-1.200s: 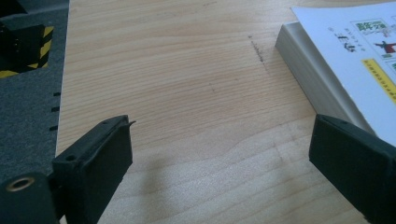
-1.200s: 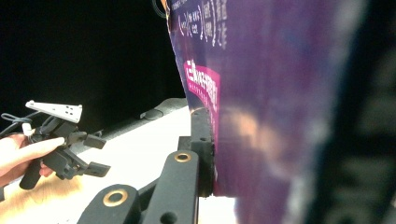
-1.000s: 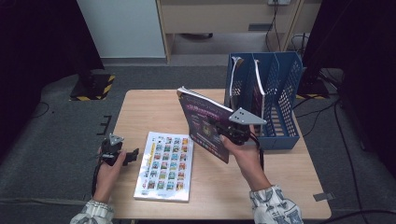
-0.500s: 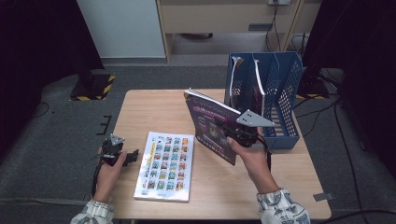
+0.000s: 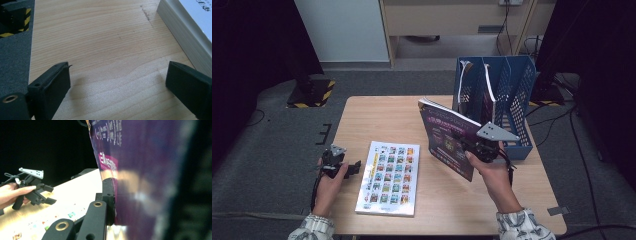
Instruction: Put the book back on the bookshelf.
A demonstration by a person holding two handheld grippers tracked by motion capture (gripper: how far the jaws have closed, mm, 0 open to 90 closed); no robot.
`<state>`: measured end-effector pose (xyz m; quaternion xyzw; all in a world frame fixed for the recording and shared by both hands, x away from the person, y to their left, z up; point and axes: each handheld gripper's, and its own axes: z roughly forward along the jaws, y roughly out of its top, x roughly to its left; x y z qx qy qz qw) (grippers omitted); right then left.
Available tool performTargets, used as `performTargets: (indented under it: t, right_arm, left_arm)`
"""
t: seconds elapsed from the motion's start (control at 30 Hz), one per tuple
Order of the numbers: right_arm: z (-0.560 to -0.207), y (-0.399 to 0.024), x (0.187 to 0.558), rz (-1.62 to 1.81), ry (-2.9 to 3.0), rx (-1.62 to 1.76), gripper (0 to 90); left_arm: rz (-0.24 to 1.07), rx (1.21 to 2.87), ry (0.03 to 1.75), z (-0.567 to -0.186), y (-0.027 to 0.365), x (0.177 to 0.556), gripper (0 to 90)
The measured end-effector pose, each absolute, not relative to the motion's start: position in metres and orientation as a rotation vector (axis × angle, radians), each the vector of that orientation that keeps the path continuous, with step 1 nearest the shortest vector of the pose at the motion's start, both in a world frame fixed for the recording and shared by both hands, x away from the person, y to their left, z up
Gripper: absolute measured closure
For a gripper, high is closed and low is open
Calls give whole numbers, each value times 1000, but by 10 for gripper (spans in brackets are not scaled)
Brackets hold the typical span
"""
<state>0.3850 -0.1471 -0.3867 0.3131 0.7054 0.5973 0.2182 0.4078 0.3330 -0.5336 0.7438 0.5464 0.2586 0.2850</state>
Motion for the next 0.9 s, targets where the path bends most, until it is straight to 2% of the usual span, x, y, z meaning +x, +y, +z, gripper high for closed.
performTargets:
  t: [0.9]
  right_arm:
    - [-399, -184, 368, 1627, 1947, 914, 841]
  left_arm:
    - [672, 1959, 1471, -536, 334, 408, 42]
